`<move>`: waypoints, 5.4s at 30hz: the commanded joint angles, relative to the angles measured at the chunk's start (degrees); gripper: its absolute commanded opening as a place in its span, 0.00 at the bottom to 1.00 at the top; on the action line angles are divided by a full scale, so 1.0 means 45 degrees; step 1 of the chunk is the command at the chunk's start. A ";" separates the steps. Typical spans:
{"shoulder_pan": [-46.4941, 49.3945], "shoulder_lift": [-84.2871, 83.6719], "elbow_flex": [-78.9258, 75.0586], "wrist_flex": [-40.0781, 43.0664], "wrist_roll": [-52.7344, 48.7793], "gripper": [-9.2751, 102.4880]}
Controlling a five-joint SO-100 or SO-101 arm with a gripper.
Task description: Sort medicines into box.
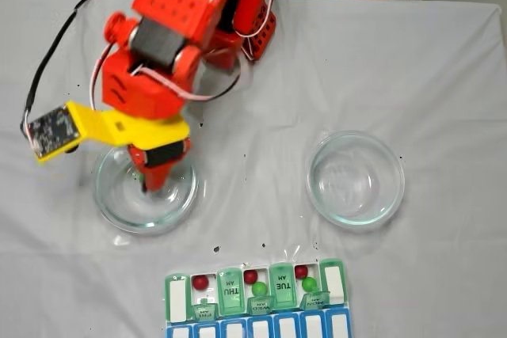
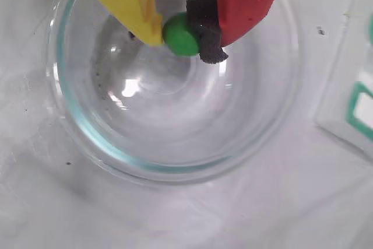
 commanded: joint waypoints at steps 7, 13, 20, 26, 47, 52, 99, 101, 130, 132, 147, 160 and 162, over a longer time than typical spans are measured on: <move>-0.2500 -0.0371 -0.2324 -0.2715 0.5098 0.08; -0.3359 -0.2051 -0.1934 -0.5879 0.6934 0.08; -0.3848 -0.4277 -0.2754 -0.6621 0.7500 0.08; -0.3887 -0.5332 -0.3223 -0.7187 0.7520 0.08; -0.3750 -0.7109 -0.4473 -0.7383 0.9043 0.08; -0.3711 -0.7324 -0.4629 -0.7695 0.9141 0.08; -0.7539 -0.2813 -0.1133 -1.2656 1.1699 0.08; -0.7754 -0.3320 -0.1113 -1.3066 1.1523 0.08; -0.8105 -0.5820 -0.2520 -1.2070 1.1719 0.08; -0.8008 -0.5801 -0.2422 -1.2969 1.1875 0.08; -0.8496 -0.8965 -0.3750 -1.4902 1.1445 0.08; -0.8926 -0.6445 -0.3125 -0.9355 1.1289 0.08; -0.8887 -0.6191 -0.2813 -0.9258 1.1348 0.08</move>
